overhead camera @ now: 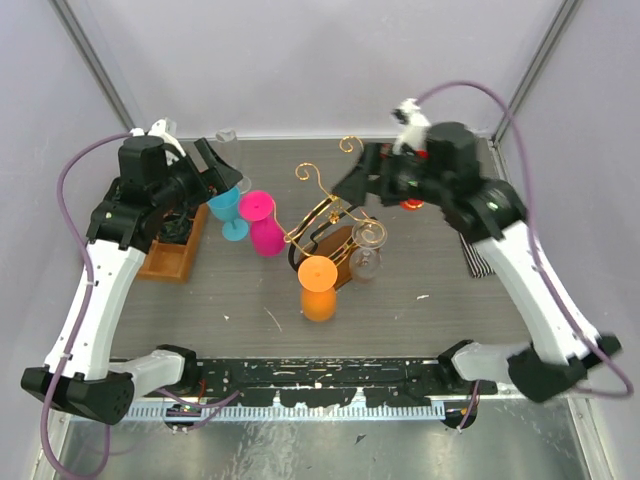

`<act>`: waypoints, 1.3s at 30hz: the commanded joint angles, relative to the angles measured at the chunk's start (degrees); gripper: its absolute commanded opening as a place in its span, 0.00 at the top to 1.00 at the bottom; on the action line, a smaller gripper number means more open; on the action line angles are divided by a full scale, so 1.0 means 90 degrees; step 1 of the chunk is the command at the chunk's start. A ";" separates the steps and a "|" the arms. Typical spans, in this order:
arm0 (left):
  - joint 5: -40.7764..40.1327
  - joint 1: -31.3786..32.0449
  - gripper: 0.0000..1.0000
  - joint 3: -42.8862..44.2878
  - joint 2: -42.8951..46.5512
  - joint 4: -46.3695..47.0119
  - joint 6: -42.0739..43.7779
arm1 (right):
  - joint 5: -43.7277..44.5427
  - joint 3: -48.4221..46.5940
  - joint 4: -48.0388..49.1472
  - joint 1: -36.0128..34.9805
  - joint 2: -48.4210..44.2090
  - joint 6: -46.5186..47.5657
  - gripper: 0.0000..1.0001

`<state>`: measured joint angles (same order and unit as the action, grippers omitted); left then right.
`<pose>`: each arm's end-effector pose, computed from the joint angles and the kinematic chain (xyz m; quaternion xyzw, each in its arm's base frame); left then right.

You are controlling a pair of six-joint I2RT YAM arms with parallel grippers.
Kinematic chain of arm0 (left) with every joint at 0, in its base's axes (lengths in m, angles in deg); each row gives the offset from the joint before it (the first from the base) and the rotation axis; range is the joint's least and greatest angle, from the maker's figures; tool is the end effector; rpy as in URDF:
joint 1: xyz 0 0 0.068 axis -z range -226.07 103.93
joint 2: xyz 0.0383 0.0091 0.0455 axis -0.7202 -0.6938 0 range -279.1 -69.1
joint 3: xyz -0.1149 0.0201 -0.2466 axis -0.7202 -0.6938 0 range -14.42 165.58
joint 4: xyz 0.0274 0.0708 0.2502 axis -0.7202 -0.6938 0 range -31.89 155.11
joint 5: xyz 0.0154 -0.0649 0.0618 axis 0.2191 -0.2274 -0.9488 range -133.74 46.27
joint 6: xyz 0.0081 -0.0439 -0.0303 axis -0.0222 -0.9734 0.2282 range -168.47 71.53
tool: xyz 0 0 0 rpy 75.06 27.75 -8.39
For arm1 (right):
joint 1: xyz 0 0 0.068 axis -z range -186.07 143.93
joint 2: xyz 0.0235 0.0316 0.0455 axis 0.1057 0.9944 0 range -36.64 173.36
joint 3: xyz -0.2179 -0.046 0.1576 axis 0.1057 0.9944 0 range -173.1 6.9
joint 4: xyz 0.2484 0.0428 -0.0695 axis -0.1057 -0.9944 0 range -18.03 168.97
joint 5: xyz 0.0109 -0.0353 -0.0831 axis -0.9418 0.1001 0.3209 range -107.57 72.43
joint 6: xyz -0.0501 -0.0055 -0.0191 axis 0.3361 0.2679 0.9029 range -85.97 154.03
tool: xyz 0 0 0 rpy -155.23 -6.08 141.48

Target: Take the wine glass off the wine glass rack

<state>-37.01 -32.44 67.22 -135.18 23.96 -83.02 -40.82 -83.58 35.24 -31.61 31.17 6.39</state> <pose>0.2241 -0.0586 0.4311 -0.1226 0.8363 -0.2625 0.4655 0.1951 0.1088 0.4693 -0.0992 0.8095 0.3967 0.4213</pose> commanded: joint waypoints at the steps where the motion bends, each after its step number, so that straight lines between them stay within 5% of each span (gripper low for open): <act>1: -0.0111 -0.0022 0.06 -0.0049 0.0045 -0.0242 0.0209 | 0.2757 -0.1090 -0.0353 -0.1027 0.1144 0.0933 0.00; 8: 0.0134 -0.0023 0.12 -0.0294 0.0108 -0.0558 0.0221 | 0.2660 -0.1726 0.0101 -0.1057 0.1770 0.0969 0.00; 28: 0.1096 -0.0012 0.19 -0.1568 0.0305 0.0970 -0.0811 | 0.2301 -0.0500 0.1024 -0.1059 0.1198 0.0523 0.00; 39: 0.1380 -0.0018 0.56 -0.1847 0.0330 0.1391 -0.0925 | 0.2524 -0.0448 0.1029 -0.1056 0.1105 0.0489 0.00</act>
<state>-27.09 -32.42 51.05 -133.09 33.56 -91.19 -19.29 -87.65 41.21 -40.99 44.00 11.35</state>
